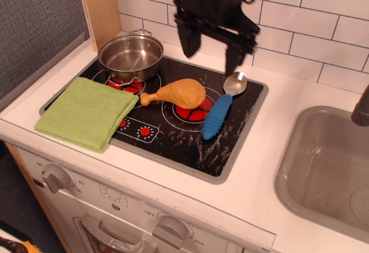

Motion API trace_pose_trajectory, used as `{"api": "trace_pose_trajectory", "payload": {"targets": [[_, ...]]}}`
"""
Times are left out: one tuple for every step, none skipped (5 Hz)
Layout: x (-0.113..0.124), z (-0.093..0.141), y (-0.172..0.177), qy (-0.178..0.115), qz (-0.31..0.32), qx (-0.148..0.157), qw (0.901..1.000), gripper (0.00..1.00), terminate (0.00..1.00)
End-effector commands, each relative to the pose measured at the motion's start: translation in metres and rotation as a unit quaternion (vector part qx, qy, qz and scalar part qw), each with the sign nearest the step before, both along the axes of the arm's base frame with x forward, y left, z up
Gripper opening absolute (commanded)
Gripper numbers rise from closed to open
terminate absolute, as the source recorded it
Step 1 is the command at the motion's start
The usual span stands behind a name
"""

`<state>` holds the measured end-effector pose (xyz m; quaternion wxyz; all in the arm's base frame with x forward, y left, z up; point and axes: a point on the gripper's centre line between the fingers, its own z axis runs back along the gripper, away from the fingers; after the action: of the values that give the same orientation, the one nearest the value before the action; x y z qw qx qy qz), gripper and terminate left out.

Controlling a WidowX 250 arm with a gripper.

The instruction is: Put the blue spoon on the green rag.

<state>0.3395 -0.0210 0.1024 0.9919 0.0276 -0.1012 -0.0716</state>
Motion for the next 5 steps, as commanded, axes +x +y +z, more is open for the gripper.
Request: {"api": "trace_pose_trajectory", "payload": {"targets": [[-0.015, -0.016, -0.013, 0.011, 0.003, -0.014, 0.9998, 1.0, 0.0], [-0.016, -0.033, -0.011, 0.032, 0.01, -0.009, 0.9994, 1.0, 0.0], [-0.015, -0.045, -0.012, 0.04, 0.024, -0.019, 0.9987, 1.0, 0.0], [-0.013, -0.057, -0.011, 0.05, 0.044, -0.023, 0.9975, 1.0, 0.0], [-0.013, -0.07, -0.01, 0.063, 0.064, -0.029, 0.9955, 1.0, 0.0]]}}
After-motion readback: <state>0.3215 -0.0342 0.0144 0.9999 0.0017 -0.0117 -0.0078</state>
